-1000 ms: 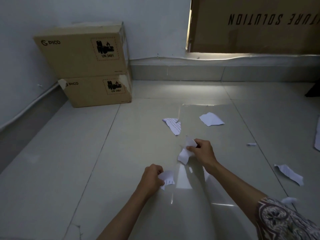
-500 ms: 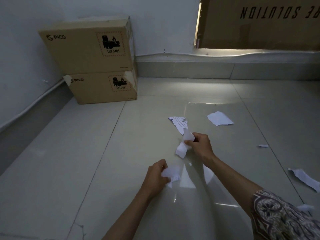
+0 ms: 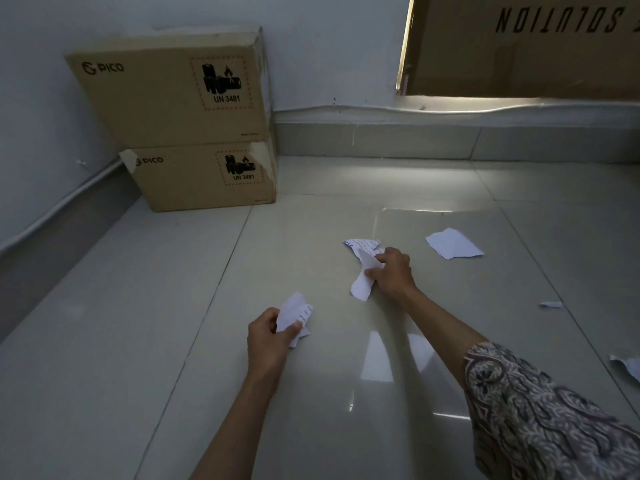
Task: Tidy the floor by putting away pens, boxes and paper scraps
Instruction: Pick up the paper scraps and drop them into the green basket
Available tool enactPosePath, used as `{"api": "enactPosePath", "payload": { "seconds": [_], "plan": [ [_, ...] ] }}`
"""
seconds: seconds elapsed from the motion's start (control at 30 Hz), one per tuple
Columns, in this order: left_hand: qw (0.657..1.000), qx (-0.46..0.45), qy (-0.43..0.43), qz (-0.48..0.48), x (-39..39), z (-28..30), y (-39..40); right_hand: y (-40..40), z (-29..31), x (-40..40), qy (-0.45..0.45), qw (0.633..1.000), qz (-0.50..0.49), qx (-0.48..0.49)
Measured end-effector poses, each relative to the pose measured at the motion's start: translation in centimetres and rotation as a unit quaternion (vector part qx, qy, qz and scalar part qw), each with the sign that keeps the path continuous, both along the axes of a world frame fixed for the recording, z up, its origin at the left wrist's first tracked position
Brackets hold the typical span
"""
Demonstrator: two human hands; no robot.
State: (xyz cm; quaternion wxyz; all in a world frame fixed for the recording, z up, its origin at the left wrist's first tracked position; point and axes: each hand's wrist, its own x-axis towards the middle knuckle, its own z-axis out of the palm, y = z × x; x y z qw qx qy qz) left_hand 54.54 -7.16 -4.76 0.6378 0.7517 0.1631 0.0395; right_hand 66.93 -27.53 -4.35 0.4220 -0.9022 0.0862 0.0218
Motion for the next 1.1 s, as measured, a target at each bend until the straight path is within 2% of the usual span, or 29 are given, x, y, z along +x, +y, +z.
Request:
{"api": "enactPosePath", "payload": {
  "seconds": [0.17, 0.4, 0.5, 0.67, 0.73, 0.83, 0.97, 1.1],
  "plan": [
    [1.000, -0.016, 0.009, 0.005, 0.3, -0.1, 0.0, 0.7, -0.5, 0.4, -0.051, 0.998, -0.023, -0.011],
    [0.997, -0.065, 0.016, 0.026, -0.2, 0.4, -0.1, 0.8, -0.7, -1.6, -0.118, 0.986, 0.045, -0.113],
    [0.995, -0.090, 0.030, 0.033, -0.3, 0.8, 0.2, 0.4, -1.2, -2.4, -0.124, 0.981, 0.066, -0.133],
    [0.993, -0.106, 0.041, 0.038, -0.4, 1.1, 0.3, 0.0, -1.8, -5.8, -0.186, 0.964, 0.114, -0.150],
    [0.993, -0.106, 0.044, 0.041, -0.4, 1.2, 0.2, 0.0, -1.6, -6.8, -0.180, 0.963, 0.134, -0.149],
    [0.993, -0.100, 0.046, 0.045, -0.4, 1.4, 0.0, 0.4, -1.3, -6.6, -0.156, 0.976, 0.128, -0.084],
    [0.993, -0.101, 0.051, 0.041, -0.5, 1.5, -0.1, 1.1, -1.0, -4.1, -0.045, 0.992, 0.117, -0.015],
    [0.992, -0.098, 0.065, 0.037, -0.6, 1.7, 0.2, 1.9, -0.3, -2.8, -0.023, 0.991, 0.119, -0.047]
  ]
}}
